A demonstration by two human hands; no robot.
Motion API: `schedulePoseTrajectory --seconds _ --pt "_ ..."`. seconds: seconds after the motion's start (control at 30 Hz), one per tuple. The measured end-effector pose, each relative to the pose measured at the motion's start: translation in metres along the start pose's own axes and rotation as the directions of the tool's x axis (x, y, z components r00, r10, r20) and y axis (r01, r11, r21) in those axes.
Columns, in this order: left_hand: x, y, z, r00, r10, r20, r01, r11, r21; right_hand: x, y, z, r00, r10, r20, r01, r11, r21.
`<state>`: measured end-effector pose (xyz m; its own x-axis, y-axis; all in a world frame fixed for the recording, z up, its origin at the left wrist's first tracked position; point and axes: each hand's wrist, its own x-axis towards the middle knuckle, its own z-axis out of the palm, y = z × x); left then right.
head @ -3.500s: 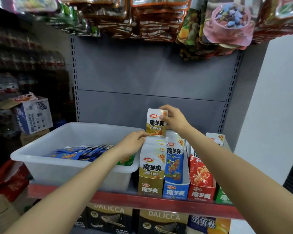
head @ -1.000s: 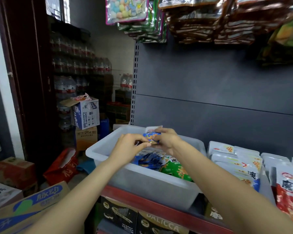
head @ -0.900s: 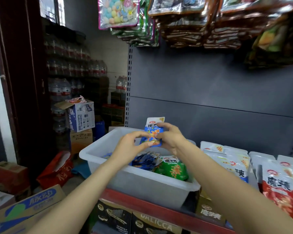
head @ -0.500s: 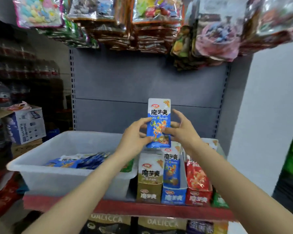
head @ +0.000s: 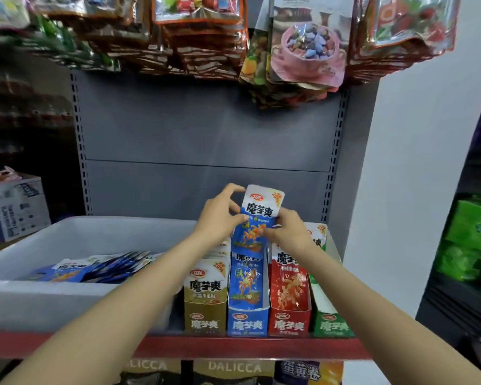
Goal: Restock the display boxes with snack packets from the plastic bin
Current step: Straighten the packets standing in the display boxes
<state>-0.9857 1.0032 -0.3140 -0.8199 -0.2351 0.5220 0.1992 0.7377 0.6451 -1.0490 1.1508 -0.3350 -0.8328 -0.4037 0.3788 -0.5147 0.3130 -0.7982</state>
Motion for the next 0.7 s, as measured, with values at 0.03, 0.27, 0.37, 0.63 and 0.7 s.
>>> schedulePoseTrajectory --seconds 0.03,0.27,0.37,0.63,0.7 --pt "0.001 -0.001 0.000 1.000 0.008 0.002 -0.009 0.999 0.051 0.002 0.000 0.001 1.000 -0.013 -0.009 0.012 0.995 -0.097" --pt "0.010 0.004 -0.005 0.996 -0.036 0.087 0.026 0.994 0.110 0.006 -0.003 -0.004 0.985 -0.111 -0.129 0.109 0.994 -0.021" --pt "0.010 -0.002 -0.003 0.986 -0.089 0.138 0.068 0.987 0.145 0.003 0.001 -0.003 0.983 -0.164 -0.080 0.151 0.977 -0.150" --pt "0.010 -0.013 0.005 0.997 -0.013 0.076 -0.009 0.959 0.284 0.004 0.002 0.009 0.978 -0.194 0.073 0.205 0.858 -0.471" --pt "0.008 -0.012 0.005 0.989 -0.094 0.117 0.036 0.905 0.425 0.006 0.003 0.008 0.979 -0.183 0.084 0.198 0.798 -0.570"
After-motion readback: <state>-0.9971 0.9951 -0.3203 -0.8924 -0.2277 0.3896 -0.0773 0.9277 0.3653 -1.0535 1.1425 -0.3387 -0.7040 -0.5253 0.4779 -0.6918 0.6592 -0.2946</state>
